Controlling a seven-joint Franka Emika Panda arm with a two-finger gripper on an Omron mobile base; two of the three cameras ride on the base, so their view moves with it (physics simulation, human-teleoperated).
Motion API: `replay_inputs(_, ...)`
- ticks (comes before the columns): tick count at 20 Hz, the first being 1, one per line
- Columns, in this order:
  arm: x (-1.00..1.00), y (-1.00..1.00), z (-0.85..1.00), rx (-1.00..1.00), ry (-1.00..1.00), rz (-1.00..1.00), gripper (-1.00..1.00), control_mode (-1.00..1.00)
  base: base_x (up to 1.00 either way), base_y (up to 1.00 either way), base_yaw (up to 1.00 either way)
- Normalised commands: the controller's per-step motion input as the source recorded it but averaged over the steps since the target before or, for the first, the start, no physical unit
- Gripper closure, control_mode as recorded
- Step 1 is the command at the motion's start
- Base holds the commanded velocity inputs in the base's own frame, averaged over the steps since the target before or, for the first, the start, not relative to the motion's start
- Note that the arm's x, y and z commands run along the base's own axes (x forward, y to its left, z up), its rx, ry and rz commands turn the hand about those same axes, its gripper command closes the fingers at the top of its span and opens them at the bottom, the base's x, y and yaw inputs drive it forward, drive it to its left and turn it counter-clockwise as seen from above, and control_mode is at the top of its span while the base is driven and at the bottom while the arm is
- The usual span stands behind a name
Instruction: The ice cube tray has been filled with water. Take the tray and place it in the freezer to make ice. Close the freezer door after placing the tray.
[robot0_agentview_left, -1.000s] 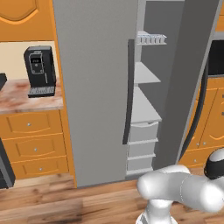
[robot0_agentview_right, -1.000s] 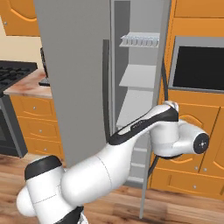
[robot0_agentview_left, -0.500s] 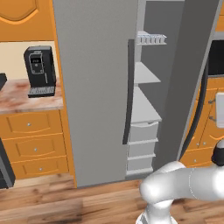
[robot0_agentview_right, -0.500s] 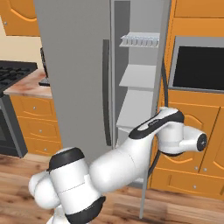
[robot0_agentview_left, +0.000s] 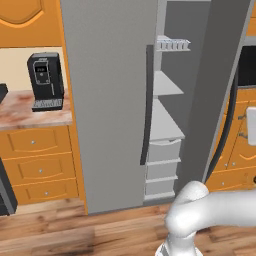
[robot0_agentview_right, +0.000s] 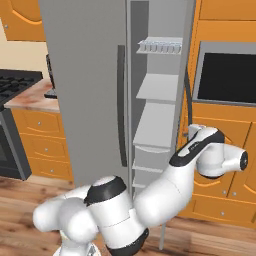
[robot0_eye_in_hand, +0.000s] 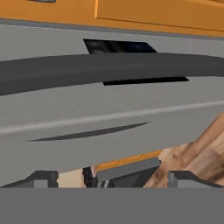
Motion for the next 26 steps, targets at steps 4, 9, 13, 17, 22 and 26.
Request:
replay_inputs(4, 0.42, -0.06, -0.25, 0.0, 0.0, 0.04, -1.0, -1.0, 0.0, 0.0, 0.0)
replay_inputs(9, 0.4, -0.21, -0.25, 0.0, 0.0, 0.0, -1.0, -1.0, 0.0, 0.0, 0.0)
replay_inputs(13, 0.14, -0.52, -0.22, 0.0, 0.0, -0.01, -1.0, -1.0, 0.0, 0.0, 0.0)
replay_inputs(17, 0.04, -0.54, -0.23, 0.0, 0.0, -0.07, -1.0, -1.0, 0.0, 0.0, 0.0)
replay_inputs(22, 0.53, -0.25, -0.24, 0.0, 0.11, -0.04, -1.0, -1.0, 0.0, 0.0, 0.0)
replay_inputs(26, 0.98, 0.01, -0.55, 0.03, 0.26, 0.03, -1.0, -1.0, 0.0, 0.0, 0.0)
